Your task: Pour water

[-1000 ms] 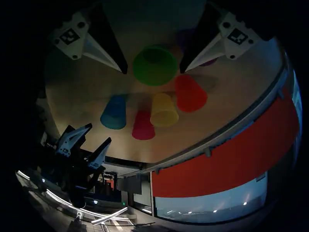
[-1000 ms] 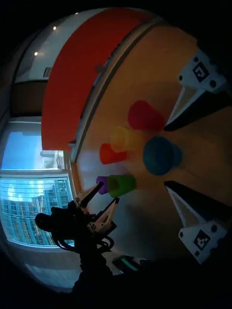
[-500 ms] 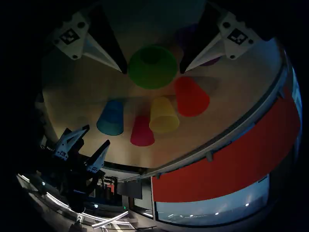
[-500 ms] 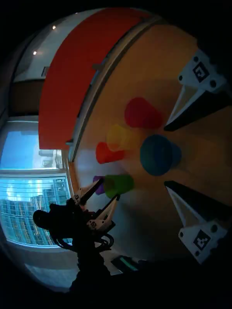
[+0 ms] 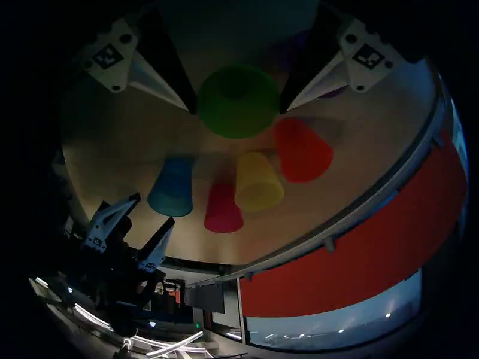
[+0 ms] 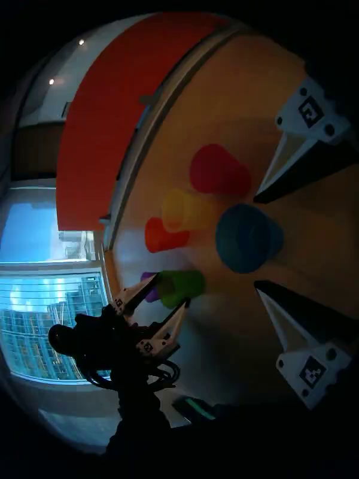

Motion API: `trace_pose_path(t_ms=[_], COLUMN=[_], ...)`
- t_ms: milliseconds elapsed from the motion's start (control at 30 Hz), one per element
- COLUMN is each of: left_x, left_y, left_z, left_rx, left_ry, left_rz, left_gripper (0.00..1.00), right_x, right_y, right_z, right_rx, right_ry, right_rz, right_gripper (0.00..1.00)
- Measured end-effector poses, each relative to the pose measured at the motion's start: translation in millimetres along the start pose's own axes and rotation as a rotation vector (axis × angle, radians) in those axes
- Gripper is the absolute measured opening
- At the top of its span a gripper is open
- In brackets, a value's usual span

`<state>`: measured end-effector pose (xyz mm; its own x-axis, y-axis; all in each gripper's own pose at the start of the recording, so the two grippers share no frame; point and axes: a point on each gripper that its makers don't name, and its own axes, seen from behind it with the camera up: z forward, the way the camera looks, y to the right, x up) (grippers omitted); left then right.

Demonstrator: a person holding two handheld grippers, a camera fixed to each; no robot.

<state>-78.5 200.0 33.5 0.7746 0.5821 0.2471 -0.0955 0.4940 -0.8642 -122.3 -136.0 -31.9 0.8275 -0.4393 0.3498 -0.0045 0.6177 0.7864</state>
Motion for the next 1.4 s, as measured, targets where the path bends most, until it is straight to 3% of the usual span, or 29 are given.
trace_pose_path(t_ms=[333,467,767,1400], left_x=[-4.2,-4.9,-4.7,6.6], left_y=[-3.8,-5.0,-3.7,-3.6], left_z=[4.8,6.9,6.4,-0.7], left_rx=[0.018,0.025,0.019,0.012], left_ry=[-0.023,-0.026,-0.025,0.012], left_rz=[0.025,0.025,0.024,0.001], left_gripper=[1.00,0.91,0.90,0.90], right_x=[0.3,0.6,-0.5,0.4], right_y=[3.0,3.6,2.4,3.3], right_z=[0.6,0.8,3.8,33.3], right_rx=[-0.002,-0.003,0.001,0.004], right_ry=[0.003,0.004,0.004,0.006], right_rz=[0.002,0.003,0.005,0.001], right_gripper=[0.99,0.99,0.99,0.99])
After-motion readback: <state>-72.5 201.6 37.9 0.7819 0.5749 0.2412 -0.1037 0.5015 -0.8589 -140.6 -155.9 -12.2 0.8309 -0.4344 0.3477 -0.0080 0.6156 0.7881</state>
